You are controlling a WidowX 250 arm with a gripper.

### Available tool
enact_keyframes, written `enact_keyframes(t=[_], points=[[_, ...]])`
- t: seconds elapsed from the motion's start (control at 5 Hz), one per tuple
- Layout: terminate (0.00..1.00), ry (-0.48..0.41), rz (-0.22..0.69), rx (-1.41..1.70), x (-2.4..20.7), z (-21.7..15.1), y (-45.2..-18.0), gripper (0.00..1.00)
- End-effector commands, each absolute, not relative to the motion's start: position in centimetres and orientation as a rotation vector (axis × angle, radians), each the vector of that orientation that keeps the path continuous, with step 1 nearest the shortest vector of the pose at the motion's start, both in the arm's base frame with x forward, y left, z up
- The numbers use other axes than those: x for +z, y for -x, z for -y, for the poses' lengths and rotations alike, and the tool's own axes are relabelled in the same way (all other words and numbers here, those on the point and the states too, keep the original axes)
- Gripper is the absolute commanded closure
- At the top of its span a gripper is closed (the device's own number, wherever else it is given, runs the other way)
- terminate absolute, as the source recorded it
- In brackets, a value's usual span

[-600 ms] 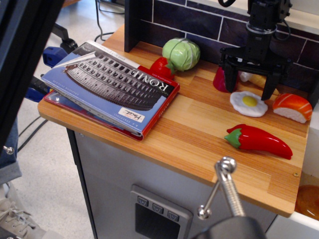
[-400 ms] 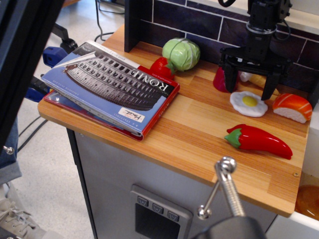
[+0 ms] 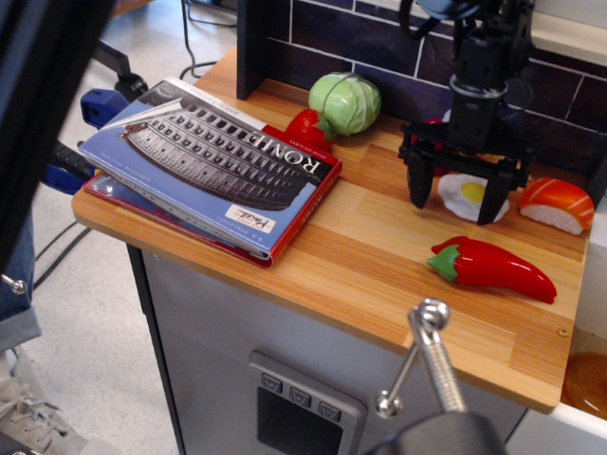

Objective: Open book

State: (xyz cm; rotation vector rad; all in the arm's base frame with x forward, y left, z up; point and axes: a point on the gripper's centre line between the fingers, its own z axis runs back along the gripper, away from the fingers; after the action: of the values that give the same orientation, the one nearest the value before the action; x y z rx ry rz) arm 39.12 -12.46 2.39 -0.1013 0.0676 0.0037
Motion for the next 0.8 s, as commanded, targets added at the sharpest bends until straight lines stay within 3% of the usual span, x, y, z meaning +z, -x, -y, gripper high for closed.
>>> enact_keyframes(t=[0.0, 0.4, 0.6], points=[[0.00, 0.110, 0.102, -0.051, 11.1, 5.8, -39.8, 0.00], [0.00, 0.129, 0.054, -0.085, 13.4, -4.0, -37.2, 0.00], [0.00, 0.108, 0.044, -0.089, 12.4, -7.6, -36.2, 0.00]])
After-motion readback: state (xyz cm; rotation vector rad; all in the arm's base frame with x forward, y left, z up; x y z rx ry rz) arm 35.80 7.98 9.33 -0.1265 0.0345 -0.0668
